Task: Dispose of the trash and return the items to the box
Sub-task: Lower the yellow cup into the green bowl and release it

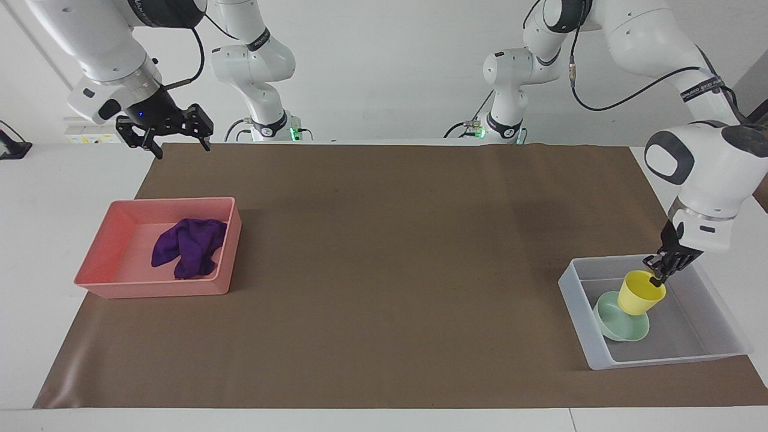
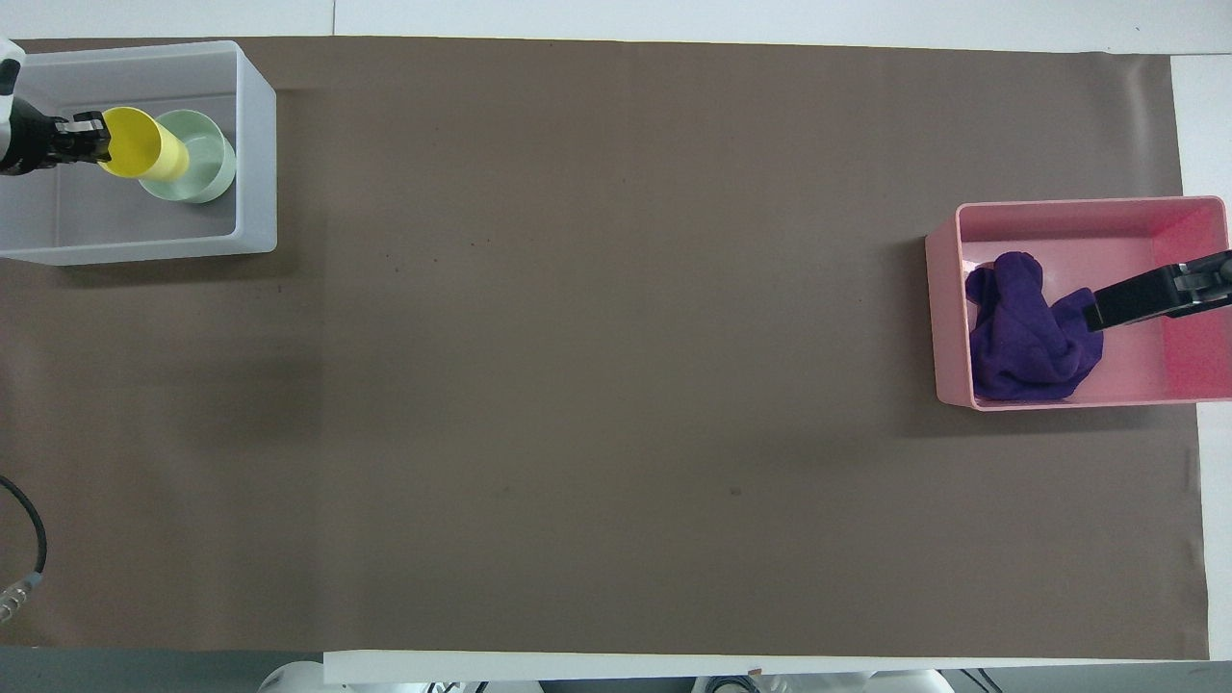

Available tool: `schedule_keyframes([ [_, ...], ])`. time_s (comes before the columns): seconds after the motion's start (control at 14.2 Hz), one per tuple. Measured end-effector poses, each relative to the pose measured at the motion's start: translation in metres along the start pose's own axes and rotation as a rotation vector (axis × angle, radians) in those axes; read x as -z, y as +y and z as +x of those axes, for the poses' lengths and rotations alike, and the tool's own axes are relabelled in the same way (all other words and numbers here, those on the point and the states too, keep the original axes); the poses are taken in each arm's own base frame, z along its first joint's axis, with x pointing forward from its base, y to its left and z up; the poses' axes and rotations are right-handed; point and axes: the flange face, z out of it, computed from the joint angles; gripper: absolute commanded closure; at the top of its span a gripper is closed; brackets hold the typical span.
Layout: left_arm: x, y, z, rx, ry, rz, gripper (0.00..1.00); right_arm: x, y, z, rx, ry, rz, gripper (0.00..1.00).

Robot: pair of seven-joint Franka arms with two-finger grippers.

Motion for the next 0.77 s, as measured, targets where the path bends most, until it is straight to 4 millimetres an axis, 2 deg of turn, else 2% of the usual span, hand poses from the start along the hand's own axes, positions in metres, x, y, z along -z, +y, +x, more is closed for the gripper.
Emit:
schedule_keyframes([
  [0.14, -0.016, 0.001, -0.006, -0.004, -0.002, -0.001, 0.08, 0.0, 0.0, 0.0, 0.0, 0.0, 0.0, 0.0],
  [0.21, -0.018, 0.002, -0.007, -0.004, 0.003, -0.002, 0.0, 0.0, 0.0, 0.0, 0.0, 0.001, 0.0, 0.0],
  [0.35, -0.014, 0.008, -0.007, -0.013, 0.013, -0.007, 0.0, 0.0, 0.0, 0.0, 0.001, 0.001, 0.0, 0.0],
  [0.49, 0.003, 0.02, -0.008, -0.03, 0.019, -0.014, 0.0, 0.0, 0.0, 0.0, 0.001, 0.001, 0.0, 0.0],
  [0.63, 0.036, 0.038, -0.019, -0.061, -0.047, -0.017, 0.0, 0.0, 0.0, 0.0, 0.001, 0.001, -0.001, 0.0],
  [0.77, 0.082, 0.049, -0.036, -0.088, -0.123, -0.016, 0.0, 0.0, 0.0, 0.0, 0.001, 0.002, -0.001, 0.0],
])
